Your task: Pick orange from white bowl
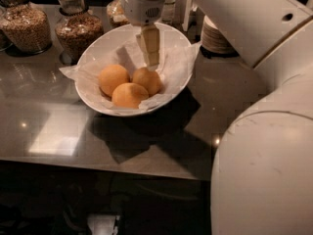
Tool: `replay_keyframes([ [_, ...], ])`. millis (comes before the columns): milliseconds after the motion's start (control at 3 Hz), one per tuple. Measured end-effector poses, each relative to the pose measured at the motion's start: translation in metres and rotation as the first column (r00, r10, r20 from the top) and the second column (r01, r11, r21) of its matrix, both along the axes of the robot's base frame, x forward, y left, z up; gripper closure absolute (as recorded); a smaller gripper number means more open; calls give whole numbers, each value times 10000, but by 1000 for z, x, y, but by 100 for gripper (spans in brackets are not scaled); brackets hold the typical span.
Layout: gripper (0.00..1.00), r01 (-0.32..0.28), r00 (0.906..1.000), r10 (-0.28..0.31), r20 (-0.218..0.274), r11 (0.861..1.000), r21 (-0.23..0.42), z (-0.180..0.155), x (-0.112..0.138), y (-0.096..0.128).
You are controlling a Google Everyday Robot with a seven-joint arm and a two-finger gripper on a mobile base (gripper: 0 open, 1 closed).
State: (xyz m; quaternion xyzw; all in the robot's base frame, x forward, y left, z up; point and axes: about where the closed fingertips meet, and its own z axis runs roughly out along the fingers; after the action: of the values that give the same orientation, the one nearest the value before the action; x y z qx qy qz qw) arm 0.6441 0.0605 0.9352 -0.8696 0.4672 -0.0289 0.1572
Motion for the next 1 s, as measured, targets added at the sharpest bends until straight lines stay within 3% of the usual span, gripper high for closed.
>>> replay_keyframes([
  [333, 0, -46, 9991, 49, -429, 10000, 57, -22, -7, -1],
  [667, 0, 418, 9967, -420, -699, 9991, -36, -41, -9, -10],
  [1000, 0, 427, 9965, -429, -711, 9991, -41, -42, -9, -9],
])
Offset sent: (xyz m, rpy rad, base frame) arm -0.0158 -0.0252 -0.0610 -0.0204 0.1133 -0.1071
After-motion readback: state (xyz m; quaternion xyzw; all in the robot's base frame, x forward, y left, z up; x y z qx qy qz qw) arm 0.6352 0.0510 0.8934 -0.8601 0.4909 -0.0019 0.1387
